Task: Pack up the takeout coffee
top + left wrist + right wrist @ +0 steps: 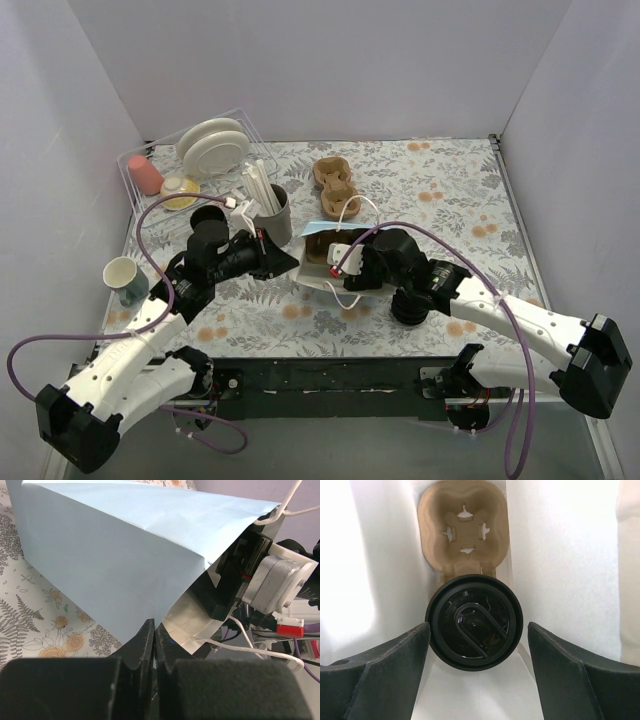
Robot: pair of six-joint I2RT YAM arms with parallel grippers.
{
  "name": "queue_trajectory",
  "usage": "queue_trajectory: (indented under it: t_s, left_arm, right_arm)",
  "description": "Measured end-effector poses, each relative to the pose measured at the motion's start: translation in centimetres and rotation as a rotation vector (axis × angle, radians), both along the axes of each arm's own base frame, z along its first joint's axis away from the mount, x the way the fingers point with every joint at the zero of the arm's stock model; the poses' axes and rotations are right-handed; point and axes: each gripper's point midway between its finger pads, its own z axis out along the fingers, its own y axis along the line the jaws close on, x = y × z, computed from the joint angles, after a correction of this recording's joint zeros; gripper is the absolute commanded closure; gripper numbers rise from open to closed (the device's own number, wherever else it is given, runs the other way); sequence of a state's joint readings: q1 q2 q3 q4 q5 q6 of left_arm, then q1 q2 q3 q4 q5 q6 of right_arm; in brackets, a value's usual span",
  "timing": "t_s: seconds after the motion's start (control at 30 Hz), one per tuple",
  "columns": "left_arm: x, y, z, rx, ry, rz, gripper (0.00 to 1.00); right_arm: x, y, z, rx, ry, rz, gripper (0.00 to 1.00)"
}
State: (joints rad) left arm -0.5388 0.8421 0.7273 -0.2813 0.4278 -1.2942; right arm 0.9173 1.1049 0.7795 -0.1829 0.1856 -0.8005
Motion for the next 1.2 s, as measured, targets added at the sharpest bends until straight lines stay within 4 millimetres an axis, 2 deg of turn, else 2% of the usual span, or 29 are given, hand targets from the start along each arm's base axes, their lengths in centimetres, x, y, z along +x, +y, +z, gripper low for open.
queue_trajectory:
  t_s: [0.3, 0.53, 0.73, 1.0, 1.13, 1.2]
  left_arm:
    - [0.1, -0.3, 0.1, 0.014, 0.012, -0.005, 1.0]
    - [0.1, -0.4, 0.0, 0.019, 0.015, -0.005, 1.0]
    - [0.1, -0.4, -0.1, 0.026, 0.01, -0.003, 1.0]
    - [0.0, -0.5, -0.1, 0.029, 0.005, -0.01, 1.0]
    - [-0.1, -0.6, -0.1, 0.03, 0.004, -0.012, 1.0]
    - [-0.1, -0.6, -0.2, 0.031, 0.004, -0.012, 1.0]
  right_arm:
    - [-0.4, -0.2, -0.1, -0.009, 0.034, -0.007, 0.16]
    - [-0.5, 0.4, 1.6, 0.042, 0.054, -0.014, 0.19]
    - [-0.8, 0.3, 1.2, 0.033, 0.078, -0.011, 0.23]
    - [-1.0, 0.7, 2.0, 0.056, 0.089, -0.008, 0.35]
    - [-1.0, 0.9, 2.4, 0.07, 0.092, -0.005, 0.49]
    - [-1.0, 1.0, 2.5, 0.074, 0.096, -0.005, 0.51]
